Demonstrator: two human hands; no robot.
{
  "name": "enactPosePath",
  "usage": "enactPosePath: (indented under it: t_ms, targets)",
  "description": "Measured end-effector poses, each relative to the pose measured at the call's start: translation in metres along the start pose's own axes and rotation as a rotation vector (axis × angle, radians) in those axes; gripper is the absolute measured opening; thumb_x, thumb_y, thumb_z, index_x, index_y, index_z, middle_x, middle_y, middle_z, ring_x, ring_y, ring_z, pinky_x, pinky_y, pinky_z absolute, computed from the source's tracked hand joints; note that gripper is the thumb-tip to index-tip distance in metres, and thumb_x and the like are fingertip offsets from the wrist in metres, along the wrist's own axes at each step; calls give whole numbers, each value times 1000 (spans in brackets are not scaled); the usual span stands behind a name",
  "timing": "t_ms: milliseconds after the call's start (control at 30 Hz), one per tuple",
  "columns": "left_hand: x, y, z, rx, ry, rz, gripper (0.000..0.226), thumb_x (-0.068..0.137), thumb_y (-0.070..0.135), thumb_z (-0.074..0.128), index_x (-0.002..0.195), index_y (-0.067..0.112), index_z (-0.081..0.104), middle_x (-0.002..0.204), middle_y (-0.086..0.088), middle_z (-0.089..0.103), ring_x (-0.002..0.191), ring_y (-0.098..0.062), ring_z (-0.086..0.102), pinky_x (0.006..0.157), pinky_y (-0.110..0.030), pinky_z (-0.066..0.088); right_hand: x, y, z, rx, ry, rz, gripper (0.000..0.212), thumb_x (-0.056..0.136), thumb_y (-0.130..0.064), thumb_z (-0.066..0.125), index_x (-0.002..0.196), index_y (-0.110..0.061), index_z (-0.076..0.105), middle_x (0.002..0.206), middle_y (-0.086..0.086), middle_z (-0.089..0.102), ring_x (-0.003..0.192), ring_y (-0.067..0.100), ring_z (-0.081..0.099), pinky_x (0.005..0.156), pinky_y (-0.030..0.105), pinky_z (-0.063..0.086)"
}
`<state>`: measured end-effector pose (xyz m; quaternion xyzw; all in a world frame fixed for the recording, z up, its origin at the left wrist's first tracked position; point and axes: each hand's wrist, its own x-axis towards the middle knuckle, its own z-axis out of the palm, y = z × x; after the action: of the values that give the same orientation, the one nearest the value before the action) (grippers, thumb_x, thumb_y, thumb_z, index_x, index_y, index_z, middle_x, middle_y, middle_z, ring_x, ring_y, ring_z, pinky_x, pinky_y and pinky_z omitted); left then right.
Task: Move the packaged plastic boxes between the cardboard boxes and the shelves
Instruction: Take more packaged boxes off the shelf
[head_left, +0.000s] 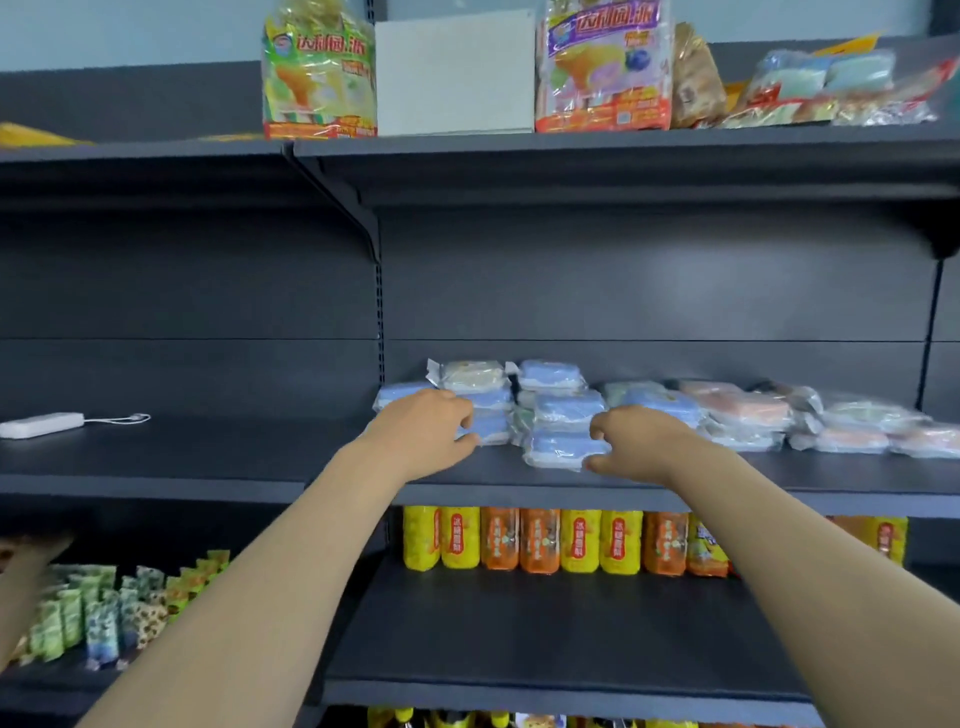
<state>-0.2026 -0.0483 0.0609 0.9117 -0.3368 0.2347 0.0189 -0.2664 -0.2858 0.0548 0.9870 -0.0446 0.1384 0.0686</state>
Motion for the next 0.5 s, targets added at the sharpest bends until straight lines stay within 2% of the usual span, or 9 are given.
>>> enactPosePath:
  t_ms: [100, 300, 400, 500]
  targets:
    - [37, -44, 31, -8, 3, -17, 27, 95, 37, 42, 108, 19, 58, 115, 6, 57, 93, -9, 45, 76, -28, 45, 62, -14, 15, 53, 15, 13, 43, 91, -44, 52, 121, -14, 56, 121, 4, 60, 111, 23, 54, 92, 36, 47]
    - [118, -128, 80, -16, -37, -46, 24, 97, 30, 40, 100, 13, 57, 112, 1, 56, 87, -16, 45, 70, -27, 38, 185, -36, 40, 164, 38, 105, 35, 88, -42, 54, 107, -14, 61, 109, 2, 65, 106, 23, 56, 91, 36, 47]
    - [153, -168, 109, -49, -18, -69, 26, 97, 33, 42, 107, 15, 57, 117, 2, 56, 102, -18, 52, 76, -28, 42, 236, -41, 50, 192, 46, 139, 36, 89, -41, 54, 110, -13, 62, 108, 3, 64, 105, 22, 57, 89, 34, 47]
    - [179, -200, 138, -58, -16, -73, 26, 97, 32, 42, 107, 15, 58, 121, 5, 55, 106, -17, 53, 76, -29, 43, 282, -44, 60, 199, 44, 162, 37, 90, -41, 54, 105, -8, 62, 107, 8, 64, 101, 26, 57, 84, 34, 46]
